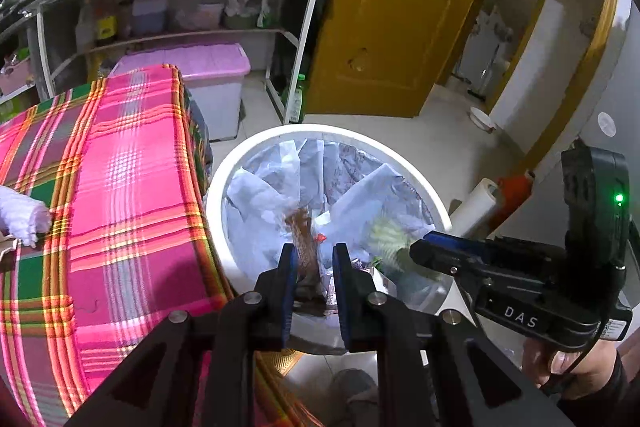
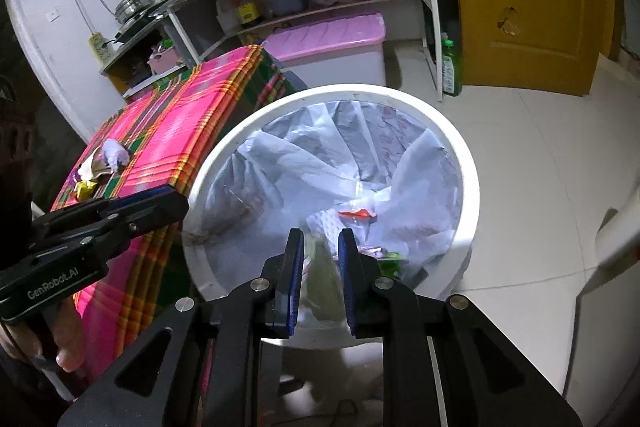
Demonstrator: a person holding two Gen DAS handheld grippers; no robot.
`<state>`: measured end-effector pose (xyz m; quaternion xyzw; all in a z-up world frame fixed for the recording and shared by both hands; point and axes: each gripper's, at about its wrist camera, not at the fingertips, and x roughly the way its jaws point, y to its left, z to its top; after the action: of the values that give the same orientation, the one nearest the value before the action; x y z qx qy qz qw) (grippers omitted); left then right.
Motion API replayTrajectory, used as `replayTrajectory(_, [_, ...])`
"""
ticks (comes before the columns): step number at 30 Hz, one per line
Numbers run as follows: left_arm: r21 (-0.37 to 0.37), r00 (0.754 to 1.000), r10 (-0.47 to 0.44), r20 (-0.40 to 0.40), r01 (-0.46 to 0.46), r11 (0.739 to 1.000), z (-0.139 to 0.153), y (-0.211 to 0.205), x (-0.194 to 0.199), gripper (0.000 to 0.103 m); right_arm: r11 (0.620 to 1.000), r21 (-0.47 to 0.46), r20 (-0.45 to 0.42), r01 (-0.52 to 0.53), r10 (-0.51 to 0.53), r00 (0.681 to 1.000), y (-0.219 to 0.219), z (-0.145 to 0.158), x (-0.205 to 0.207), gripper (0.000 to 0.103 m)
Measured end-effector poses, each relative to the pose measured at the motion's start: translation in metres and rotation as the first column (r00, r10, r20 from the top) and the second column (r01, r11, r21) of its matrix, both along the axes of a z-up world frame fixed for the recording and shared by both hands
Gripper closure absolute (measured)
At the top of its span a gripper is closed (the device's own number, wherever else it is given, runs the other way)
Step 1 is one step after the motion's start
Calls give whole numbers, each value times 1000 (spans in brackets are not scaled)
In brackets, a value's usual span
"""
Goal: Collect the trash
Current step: 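Carry both items over the bin and open both grippers to drop them, then move the left gripper toward the yellow snack packet while the right approaches the foam net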
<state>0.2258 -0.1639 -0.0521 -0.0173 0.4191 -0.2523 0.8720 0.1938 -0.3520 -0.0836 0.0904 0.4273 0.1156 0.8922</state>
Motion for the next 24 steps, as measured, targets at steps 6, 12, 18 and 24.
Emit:
replayTrajectory(6, [-7,1000,5,-12,-5,1000,-1,1,0,81,1000,-5,-3,5,-5,1000,-1,-1,1,84])
replayTrajectory(12, [-41,1000,17,-2,-17,999,8,12,-8,81,1000,16,29,5,-5,1000,1,11,-9,75])
replayTrajectory(18, [-54,999,47,15,-46,997,17,26,-26,81,1000,20,70,-21,19,997,11,27,-26,75])
replayTrajectory(24, [-61,995,87,42,-84,995,28,49,-48,81,997,21,101,-74,72,992,29,42,-43,75])
